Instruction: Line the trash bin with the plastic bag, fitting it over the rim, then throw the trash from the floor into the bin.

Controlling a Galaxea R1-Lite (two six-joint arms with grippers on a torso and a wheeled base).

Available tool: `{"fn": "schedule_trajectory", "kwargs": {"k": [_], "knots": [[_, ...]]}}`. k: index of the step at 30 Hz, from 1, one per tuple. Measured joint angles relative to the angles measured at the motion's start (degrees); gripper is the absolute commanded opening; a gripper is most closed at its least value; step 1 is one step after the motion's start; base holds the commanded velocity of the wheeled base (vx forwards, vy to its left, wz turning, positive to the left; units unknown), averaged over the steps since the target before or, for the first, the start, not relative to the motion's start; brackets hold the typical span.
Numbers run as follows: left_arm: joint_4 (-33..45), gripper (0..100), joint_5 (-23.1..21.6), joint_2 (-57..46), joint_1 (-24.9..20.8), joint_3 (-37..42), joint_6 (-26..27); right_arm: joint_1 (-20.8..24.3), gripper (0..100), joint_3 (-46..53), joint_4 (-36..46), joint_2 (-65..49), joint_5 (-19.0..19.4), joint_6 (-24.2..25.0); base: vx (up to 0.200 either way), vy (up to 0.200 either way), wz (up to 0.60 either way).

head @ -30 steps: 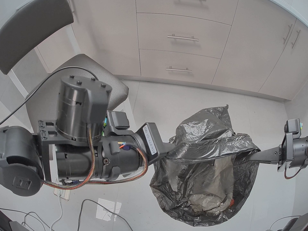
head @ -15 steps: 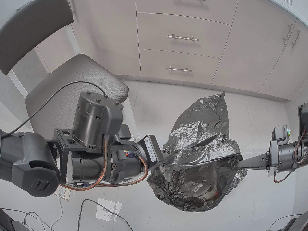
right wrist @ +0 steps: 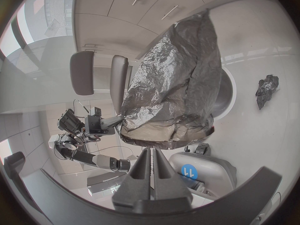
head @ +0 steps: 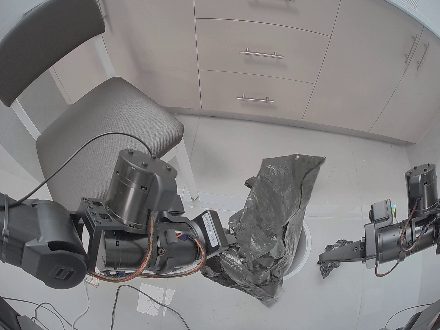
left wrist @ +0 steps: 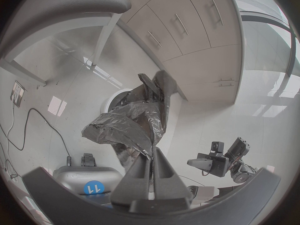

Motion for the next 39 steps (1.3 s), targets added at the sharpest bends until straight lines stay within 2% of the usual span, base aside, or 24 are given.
{"fn": "schedule_trajectory", "kwargs": {"k": [8, 16, 21, 29, 39], "knots": [[-0.3, 0, -0.1, 2.2, -0.5, 0.3, 0.1, -0.2, 0, 2.4, -0.1, 0.1, -0.1, -0.3, 0.000, 0.000, 0.00], [-2.7, 0, 0.1, 3.8, -0.7, 0.2, 0.0, 0.4, 0, 2.8, -0.2, 1.0, -2.2, -4.1, 0.000, 0.000, 0.00], [-3.7, 0, 0.2, 4.6, -0.7, 0.9, 0.3, 1.2, 0, 1.9, -4.5, 2.7, -9.7, -3.7, 0.000, 0.000, 0.00], [-7.1, 0, 0.1, 5.0, -1.3, 3.9, 0.9, -1.5, 0, -1.5, -19.8, 6.8, -15.9, 0.9, 0.000, 0.000, 0.00], [-12.0, 0, 0.0, 6.3, -2.6, 6.8, 1.1, -3.6, 0, -14.1, -21.1, 19.3, -28.6, 1.8, 0.000, 0.000, 0.00]]}}
